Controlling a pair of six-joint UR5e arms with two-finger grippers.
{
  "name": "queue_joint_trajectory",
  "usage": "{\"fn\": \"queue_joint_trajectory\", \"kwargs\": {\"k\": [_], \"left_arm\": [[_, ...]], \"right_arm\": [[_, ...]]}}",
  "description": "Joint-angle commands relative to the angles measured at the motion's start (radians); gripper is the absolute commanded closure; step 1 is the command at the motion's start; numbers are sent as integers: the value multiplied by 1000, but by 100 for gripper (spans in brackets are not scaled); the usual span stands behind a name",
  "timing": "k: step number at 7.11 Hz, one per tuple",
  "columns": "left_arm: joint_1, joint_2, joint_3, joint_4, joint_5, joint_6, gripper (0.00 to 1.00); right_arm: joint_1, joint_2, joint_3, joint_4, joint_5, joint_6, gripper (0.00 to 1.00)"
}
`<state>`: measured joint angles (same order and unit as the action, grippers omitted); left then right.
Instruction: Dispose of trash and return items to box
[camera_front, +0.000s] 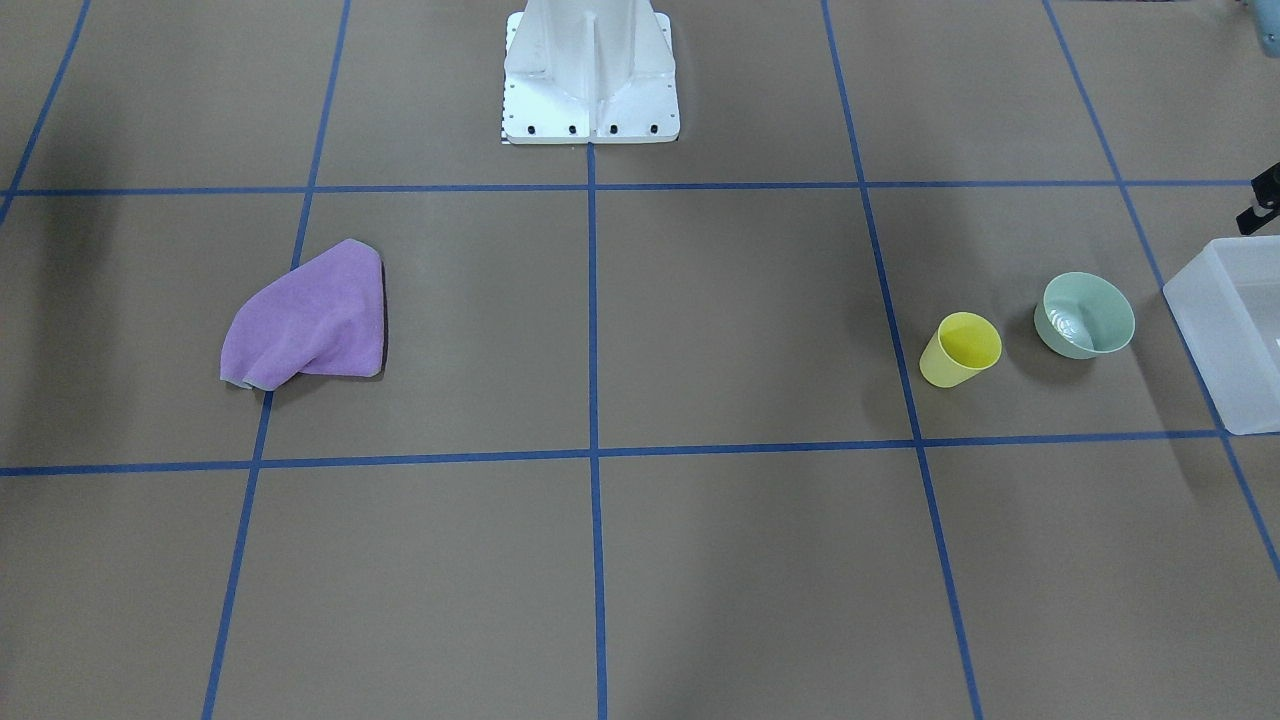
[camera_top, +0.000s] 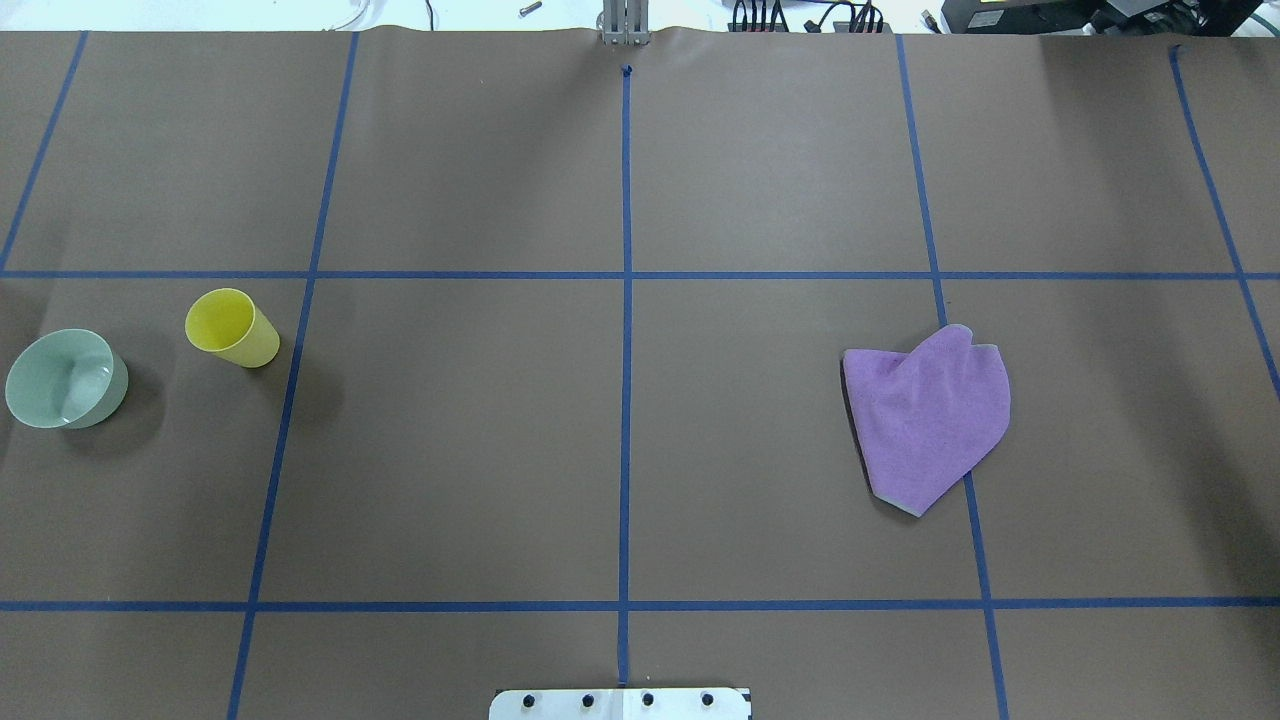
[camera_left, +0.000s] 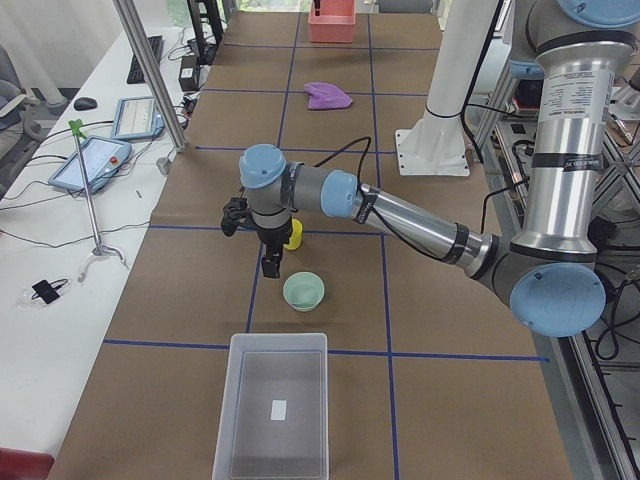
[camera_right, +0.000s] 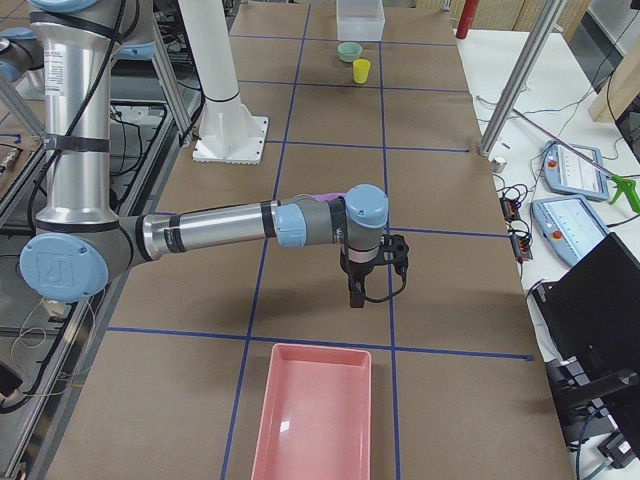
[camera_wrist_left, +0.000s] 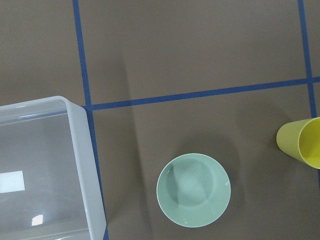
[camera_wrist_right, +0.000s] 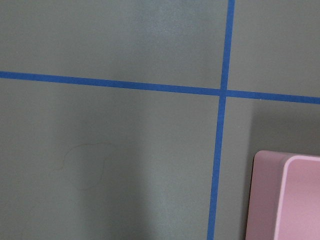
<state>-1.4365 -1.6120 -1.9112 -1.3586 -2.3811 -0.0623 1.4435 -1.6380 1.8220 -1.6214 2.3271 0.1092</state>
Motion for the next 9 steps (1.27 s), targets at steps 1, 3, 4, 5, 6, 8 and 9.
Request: {"fn": "queue_joint_trajectory", "kwargs": {"k": [1,3,4,5,6,8,9], "left_arm": [[71,1,38,-66,8,-130,2],[198,14,124,-321,77,-332,2],[261,17,177,-462,106,-479,2],[315,32,237,-593,111,-557,2],[406,33,270,-687,184,-673,2],[459,50,267,-726,234,-728,2],[481,59,270,-728,237,-737,2]], "right_arm": [[0,3,5,2,2,1,0],[-2,6,3,2,0,1,0],[-2,7,3,3,0,1,0],[-3,9,3,3,0,1,0],[-5,9,3,2,0,1,0],[-5,9,3,2,0,1,0],[-5,9,2,2,0,1,0]]}}
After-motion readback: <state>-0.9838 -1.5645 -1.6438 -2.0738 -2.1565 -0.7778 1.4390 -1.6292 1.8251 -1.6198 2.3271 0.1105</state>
